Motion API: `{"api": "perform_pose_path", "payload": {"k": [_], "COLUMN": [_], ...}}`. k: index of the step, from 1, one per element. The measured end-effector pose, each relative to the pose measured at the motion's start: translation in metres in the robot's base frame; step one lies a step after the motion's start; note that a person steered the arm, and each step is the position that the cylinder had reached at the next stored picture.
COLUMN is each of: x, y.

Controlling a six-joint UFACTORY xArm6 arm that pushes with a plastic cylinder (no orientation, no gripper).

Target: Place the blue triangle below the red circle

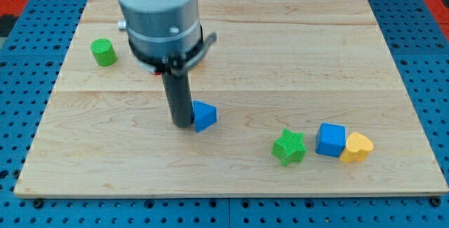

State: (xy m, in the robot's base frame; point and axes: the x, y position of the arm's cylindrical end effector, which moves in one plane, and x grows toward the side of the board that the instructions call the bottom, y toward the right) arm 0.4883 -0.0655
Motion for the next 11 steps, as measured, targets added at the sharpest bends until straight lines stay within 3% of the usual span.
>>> {"api": "perform_pose_path", "payload": {"k": [1, 2, 3, 4, 5, 7, 10, 11], "x": [-0.004, 0.058, 0.066, 0.028, -0.001, 0.053, -0.016, -0.043], "y": [0.005, -0.023, 0.038, 0.051, -0.022, 0.015, 0.059, 0.028]}}
